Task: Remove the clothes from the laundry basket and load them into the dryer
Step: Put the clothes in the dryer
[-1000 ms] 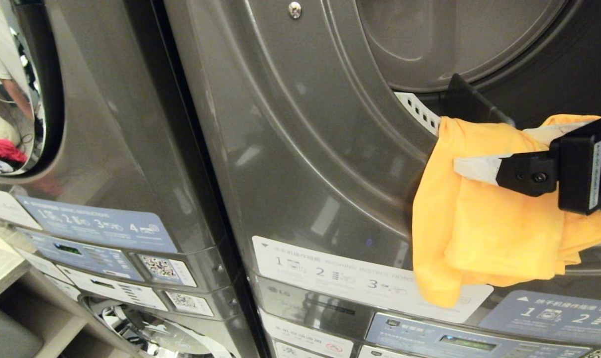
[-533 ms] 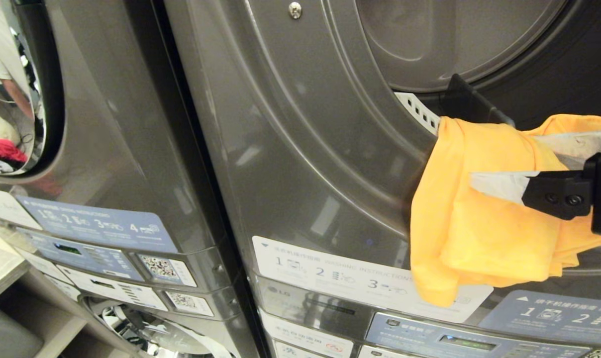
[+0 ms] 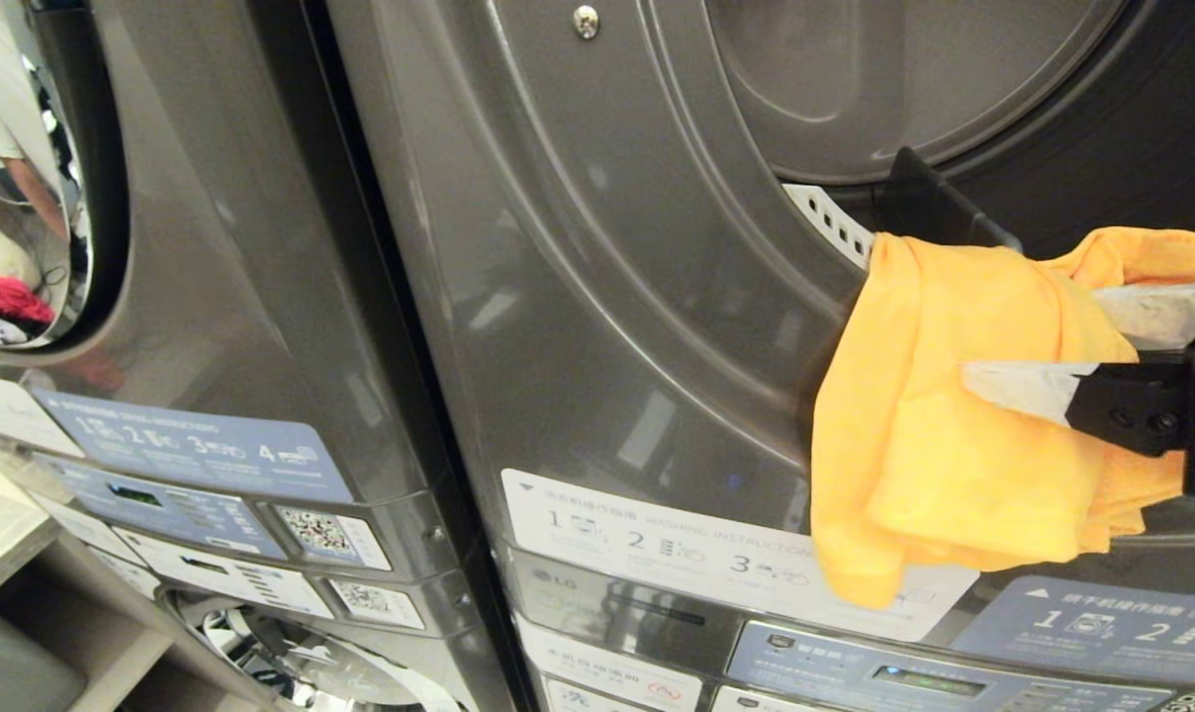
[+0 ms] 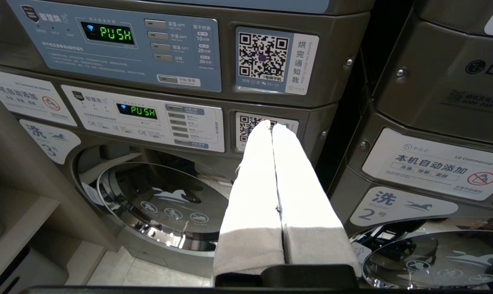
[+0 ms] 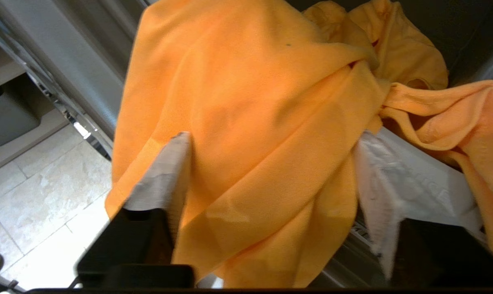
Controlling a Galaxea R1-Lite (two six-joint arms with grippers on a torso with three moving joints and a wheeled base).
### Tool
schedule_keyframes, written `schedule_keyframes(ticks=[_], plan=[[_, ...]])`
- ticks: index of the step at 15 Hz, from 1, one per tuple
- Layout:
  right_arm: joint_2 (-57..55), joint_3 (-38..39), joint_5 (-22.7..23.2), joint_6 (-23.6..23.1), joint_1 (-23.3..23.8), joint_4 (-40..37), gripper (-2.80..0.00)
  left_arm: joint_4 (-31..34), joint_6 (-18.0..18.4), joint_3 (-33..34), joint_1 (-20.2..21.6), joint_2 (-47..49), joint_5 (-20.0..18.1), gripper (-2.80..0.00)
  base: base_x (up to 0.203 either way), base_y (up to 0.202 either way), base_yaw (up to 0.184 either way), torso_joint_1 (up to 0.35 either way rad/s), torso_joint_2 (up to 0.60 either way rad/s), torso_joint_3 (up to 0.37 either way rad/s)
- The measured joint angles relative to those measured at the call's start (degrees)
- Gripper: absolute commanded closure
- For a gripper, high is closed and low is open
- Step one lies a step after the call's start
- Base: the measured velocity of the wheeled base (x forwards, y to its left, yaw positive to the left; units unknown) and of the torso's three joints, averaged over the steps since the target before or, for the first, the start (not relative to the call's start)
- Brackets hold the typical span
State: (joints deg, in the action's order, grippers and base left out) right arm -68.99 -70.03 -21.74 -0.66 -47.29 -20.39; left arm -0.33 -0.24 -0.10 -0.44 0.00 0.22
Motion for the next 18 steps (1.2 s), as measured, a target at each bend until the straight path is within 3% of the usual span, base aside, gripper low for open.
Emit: schedule_keyframes(ticks=[6, 13, 18], plan=[[-0.14, -0.02, 0.35, -0.55, -0.12, 1.42, 0.0, 0.02, 0.0, 0.0, 0.0, 0.0, 0.02, 0.0, 0.0, 0.0, 0.0, 0.0, 0.0, 0.0], [-1.37, -1.41, 0.1, -2.56, -0.06, 10.91, 0.0, 0.01, 0.0, 0.0, 0.0, 0.0, 0.02, 0.0, 0.0, 0.0, 0.0, 0.0, 0.0, 0.0], [-5.93, -9.06, -5.58, -2.54, 0.6, 12.33, 0.0, 0.02, 0.0, 0.0, 0.0, 0.0, 0.02, 0.0, 0.0, 0.0, 0.0, 0.0, 0.0, 0.0]])
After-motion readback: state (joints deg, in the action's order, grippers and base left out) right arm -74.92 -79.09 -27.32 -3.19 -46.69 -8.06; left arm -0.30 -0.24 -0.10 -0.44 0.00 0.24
